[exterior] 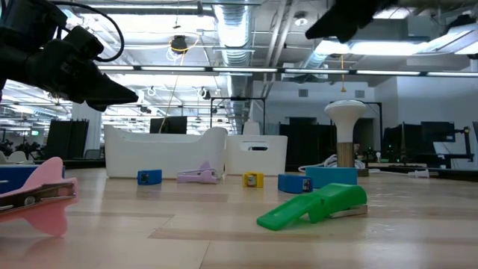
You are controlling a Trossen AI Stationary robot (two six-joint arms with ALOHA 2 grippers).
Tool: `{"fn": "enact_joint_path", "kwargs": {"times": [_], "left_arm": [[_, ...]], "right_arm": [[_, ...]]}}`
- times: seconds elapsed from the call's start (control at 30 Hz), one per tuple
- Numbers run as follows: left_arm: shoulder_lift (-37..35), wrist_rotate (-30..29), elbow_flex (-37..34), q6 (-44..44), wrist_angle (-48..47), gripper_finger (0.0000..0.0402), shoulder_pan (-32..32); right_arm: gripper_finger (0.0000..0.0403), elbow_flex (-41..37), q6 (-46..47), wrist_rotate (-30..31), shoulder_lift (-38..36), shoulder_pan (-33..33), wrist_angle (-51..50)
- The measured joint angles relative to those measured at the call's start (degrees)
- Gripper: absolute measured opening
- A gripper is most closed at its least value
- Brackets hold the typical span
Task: Pick and place Stapler, Stapler remover, tape
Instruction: Put the gray staple remover into the bottom white bin
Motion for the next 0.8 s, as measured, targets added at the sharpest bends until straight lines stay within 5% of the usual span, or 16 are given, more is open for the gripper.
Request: {"fn": "enact_joint_path", "kwargs": {"times": [0.47, 0.8], "left_arm": [[0.0, 0.0, 0.0, 0.0, 0.5, 0.0095, 0.0], [0.4, 1.4, 1.5, 0.0, -1.6, 0.0076, 0.0]], "right_arm": [[0.0, -20.5, 4.5, 9.2, -2.1, 6.9, 27.7], [0.0, -25.5, 8.4, 15.0, -2.1, 8.8, 34.1]]}}
